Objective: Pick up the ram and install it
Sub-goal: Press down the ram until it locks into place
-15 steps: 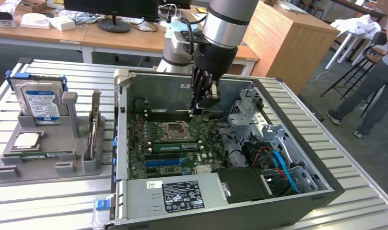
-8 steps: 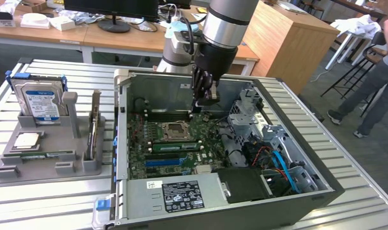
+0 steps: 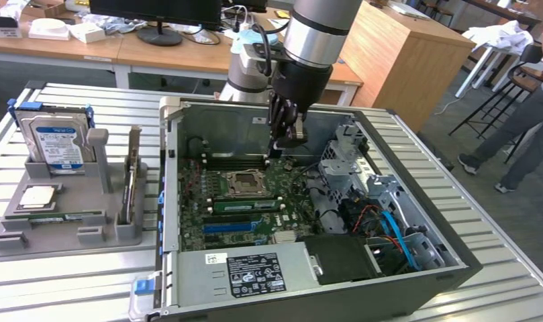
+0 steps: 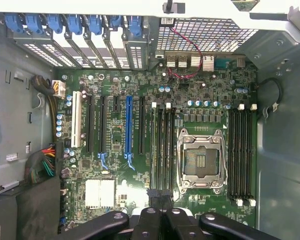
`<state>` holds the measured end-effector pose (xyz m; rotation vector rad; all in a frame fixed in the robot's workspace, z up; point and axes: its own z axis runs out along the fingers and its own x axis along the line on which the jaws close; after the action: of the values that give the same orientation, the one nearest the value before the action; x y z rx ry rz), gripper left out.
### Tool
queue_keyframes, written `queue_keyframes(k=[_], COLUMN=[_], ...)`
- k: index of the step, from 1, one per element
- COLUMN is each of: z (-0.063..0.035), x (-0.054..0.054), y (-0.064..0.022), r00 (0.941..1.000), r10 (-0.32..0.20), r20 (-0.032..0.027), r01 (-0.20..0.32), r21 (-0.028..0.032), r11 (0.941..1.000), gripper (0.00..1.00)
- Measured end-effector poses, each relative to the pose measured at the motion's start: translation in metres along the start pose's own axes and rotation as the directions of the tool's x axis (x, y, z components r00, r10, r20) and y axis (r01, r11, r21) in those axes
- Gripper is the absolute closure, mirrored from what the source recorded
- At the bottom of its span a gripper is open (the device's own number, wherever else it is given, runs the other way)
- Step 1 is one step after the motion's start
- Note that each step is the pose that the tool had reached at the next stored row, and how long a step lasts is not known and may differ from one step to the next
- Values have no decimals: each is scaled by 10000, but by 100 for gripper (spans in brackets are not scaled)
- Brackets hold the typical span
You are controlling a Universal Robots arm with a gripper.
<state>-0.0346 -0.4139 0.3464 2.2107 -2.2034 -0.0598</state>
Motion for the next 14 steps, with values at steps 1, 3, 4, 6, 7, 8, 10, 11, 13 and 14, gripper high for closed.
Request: queue_keyframes(k=[1,3,4,6,7,8,10,11,13,14], z=[0,0,0,-1,-1,-2,-3,-3,-3,-3], x=[0,0,0,0,0,0,0,0,-1,-1], y=[0,0,0,-7,-15,-24,-48,-62,-87,-98], r00=[10000,10000,10000,10000,10000,10000,10000,10000,10000,10000], r10=[0,1,0,-2,-1,0,0,1,0,0], r20=[0,0,-1,-1,0,0,2,4,7,9], r01=[0,-1,0,2,1,0,0,-1,0,0], r21=[1,0,0,0,0,-1,0,0,1,1], r11=[10000,10000,10000,10000,10000,10000,10000,10000,10000,10000], gripper=[90,90,90,90,90,90,90,90,90,90])
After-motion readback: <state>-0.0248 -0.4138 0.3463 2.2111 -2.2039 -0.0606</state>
